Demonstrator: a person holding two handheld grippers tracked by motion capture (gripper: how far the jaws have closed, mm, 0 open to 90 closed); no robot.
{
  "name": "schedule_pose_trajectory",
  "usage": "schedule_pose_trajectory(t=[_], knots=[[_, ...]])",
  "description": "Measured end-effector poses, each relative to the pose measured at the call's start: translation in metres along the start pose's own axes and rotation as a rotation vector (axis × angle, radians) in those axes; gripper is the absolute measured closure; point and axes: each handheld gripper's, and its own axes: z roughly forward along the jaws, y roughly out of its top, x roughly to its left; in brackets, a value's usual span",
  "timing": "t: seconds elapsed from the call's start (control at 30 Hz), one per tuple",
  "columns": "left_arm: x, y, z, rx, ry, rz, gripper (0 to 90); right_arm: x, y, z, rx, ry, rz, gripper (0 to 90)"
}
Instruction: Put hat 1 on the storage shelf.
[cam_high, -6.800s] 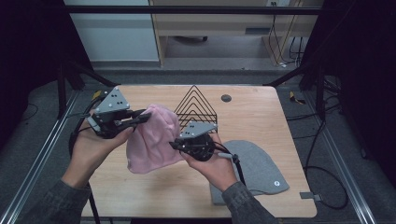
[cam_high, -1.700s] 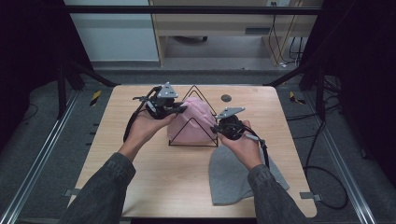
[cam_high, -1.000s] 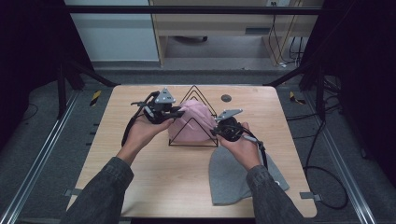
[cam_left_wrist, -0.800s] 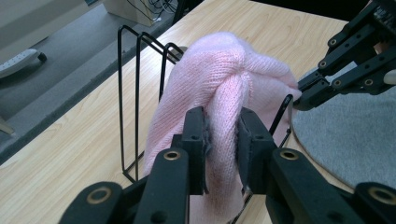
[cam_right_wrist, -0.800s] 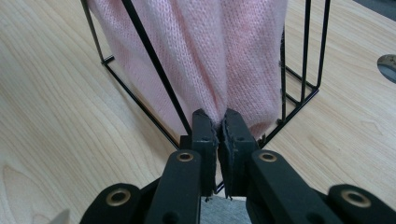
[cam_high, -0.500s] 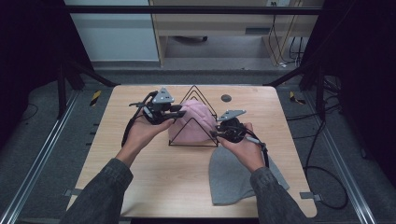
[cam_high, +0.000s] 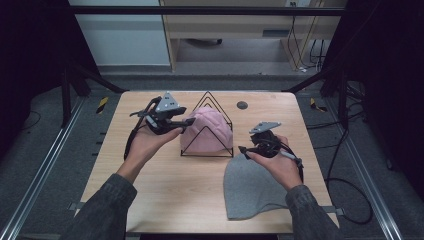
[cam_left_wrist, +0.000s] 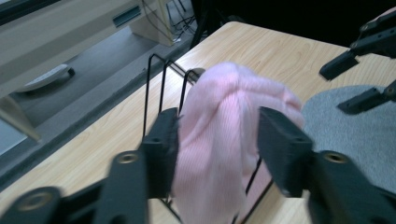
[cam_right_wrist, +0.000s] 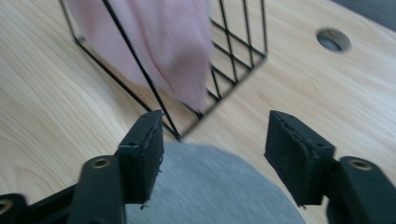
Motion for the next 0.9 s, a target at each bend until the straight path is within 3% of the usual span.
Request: schedule_pose_trajectory(t=[0.1, 0.17, 0.33, 0.43, 0.53, 0.63, 0.77, 0.9], knots=[[-0.003, -0.011, -0.012, 0.001, 0.005, -0.031, 33.7, -0.01, -0.011, -0.003, 0.029, -0.017, 0.029, 28.6], [-0.007, -0.021, -0.018, 0.008, -0.015, -0.053, 25.1, -0.019, -0.02, -0.004, 0.06, -0.013, 0.06, 25.0], [-0.023, -0.068, -0.024, 0.084, -0.041, -0.09, 10.9, -0.038, -0.037, 0.0, 0.115, -0.031, 0.106, 32.1], [-0.03, -0.099, -0.025, 0.109, -0.066, -0.138, 10.6, -0.048, -0.046, 0.009, 0.168, -0.029, 0.14, 37.3], [-0.034, -0.124, -0.024, 0.144, -0.057, -0.171, 10.6, -0.056, -0.05, 0.016, 0.197, -0.034, 0.166, 38.4], [-0.036, -0.136, -0.026, 0.195, -0.047, -0.156, 10.6, -0.062, -0.053, 0.022, 0.222, -0.034, 0.188, 38.3], [-0.038, -0.149, -0.03, 0.2, -0.071, -0.2, 10.6, -0.068, -0.059, 0.025, 0.254, -0.016, 0.2, 38.3], [-0.04, -0.154, -0.032, 0.23, -0.061, -0.178, 10.6, -0.07, -0.062, 0.023, 0.267, -0.005, 0.215, 37.2]])
